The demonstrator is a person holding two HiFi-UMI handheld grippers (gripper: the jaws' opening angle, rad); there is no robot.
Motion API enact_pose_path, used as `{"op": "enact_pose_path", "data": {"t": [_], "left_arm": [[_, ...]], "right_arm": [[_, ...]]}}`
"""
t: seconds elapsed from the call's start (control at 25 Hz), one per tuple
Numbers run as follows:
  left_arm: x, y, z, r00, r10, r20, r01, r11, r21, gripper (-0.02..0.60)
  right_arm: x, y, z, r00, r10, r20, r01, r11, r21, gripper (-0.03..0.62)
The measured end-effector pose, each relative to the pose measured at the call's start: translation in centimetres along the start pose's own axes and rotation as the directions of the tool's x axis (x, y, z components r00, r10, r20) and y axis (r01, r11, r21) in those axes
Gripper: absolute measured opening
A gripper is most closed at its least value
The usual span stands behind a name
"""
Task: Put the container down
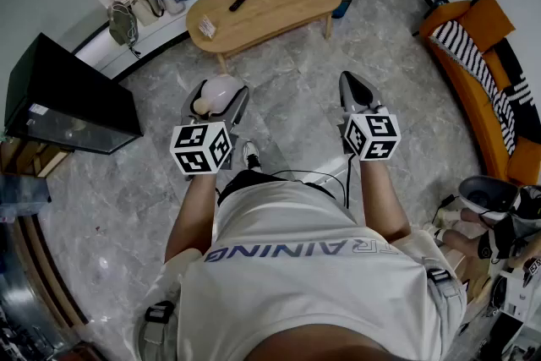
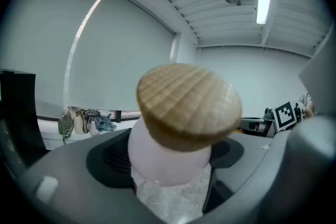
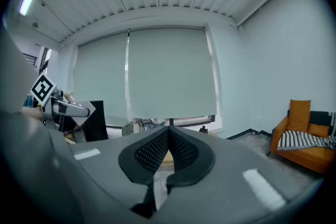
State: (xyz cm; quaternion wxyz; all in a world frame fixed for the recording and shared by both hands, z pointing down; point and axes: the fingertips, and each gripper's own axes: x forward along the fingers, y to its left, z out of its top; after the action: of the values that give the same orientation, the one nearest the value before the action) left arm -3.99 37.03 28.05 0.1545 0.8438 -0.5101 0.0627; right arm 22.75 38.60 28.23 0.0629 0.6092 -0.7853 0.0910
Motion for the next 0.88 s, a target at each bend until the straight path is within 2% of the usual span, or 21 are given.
{"op": "enact_pose_path", "data": {"t": [0.64, 0.88], "left_arm": [[2.4, -0.8, -0.8, 1.000, -0.012, -0.016, 0.012, 1.000, 0.010, 0.402], [4.0, 1.4, -1.1, 1.000, -0.002, -0.030, 0.001, 1.000, -0.016, 0.402]], "right_arm": [[0.7, -2.5, -1.0, 1.000, -0.024, -0.007, 0.024, 1.000, 0.005, 0.015], [3.4, -2.3, -2.2, 0.999, -0.017, -0.039, 0.019, 0.999, 0.049, 0.015]]}}
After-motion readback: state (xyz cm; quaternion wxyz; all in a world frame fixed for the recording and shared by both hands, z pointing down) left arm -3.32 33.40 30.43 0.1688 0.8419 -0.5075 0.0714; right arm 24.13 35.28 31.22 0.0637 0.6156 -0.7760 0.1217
